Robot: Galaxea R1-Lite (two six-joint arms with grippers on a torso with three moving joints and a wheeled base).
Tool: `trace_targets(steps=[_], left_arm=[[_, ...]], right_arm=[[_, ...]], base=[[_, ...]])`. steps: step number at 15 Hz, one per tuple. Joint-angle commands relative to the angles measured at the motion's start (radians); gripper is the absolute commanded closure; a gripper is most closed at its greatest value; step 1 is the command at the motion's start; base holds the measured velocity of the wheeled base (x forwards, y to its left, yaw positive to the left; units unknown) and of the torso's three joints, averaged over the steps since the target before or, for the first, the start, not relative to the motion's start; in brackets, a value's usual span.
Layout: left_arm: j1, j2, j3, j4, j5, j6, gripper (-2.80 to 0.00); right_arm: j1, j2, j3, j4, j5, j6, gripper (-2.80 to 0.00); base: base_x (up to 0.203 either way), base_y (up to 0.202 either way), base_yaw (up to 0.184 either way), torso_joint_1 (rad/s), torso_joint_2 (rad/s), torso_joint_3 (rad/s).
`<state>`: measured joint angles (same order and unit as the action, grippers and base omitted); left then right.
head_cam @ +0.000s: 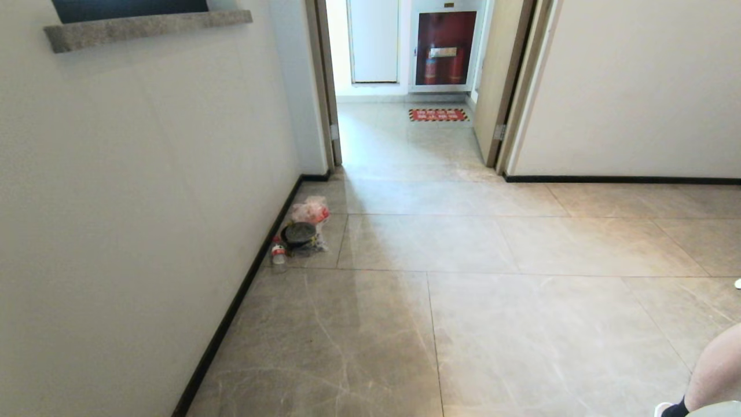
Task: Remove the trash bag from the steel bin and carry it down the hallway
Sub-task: Put the trash bag at the door
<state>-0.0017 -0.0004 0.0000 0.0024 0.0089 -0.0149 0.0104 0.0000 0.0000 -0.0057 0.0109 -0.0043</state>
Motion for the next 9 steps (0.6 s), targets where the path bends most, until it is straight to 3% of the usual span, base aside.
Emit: trace_targets(steps=[1,9], left_arm=[[0.0,0.0,0.002,-0.001,0.0,0.0,0.0],[0.0,0.0,0.002,-0.001,0.0,0.0,0.0]], right_arm=[[0.0,0.002,0.002,0.0,0.0,0.0,0.0],[0.0,0.002,0.002,0.0,0.0,0.0,0.0]], base=[[0.216,0.0,0.001,0.005,0.02,-0.005],[0.194,0.0,0.0,0.001,0.0,0.004]])
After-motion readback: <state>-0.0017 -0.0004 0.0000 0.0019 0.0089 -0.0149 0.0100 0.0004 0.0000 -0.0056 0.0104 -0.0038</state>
